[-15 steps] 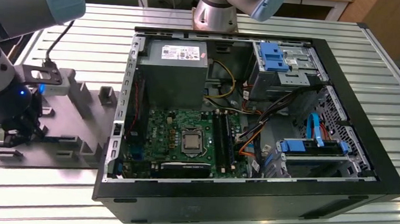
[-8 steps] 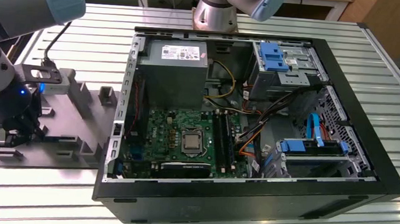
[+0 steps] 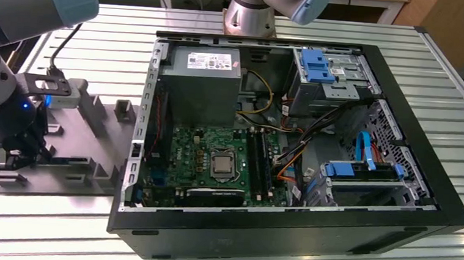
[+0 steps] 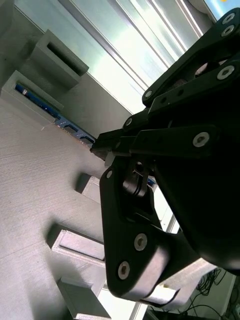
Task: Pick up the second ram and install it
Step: 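Pick up the second ram and move it above second insertion slot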
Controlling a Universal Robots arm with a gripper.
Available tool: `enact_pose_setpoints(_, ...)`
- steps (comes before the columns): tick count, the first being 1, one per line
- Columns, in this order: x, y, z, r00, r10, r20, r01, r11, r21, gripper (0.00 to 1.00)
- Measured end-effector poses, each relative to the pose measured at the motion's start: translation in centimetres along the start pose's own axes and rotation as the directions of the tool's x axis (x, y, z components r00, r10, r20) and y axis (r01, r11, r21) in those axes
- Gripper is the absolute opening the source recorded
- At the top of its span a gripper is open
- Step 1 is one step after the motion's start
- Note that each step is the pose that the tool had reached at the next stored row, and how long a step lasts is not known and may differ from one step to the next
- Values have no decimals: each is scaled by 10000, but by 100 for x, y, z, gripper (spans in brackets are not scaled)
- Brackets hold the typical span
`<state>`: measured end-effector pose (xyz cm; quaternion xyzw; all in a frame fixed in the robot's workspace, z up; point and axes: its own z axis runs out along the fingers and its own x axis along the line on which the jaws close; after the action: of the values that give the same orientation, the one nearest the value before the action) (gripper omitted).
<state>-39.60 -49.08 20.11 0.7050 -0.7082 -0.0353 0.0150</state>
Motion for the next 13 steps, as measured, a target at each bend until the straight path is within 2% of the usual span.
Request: enact_pose_setpoints(13,-1,2,-26,10000,-3,-2,3,10000,-2,12)
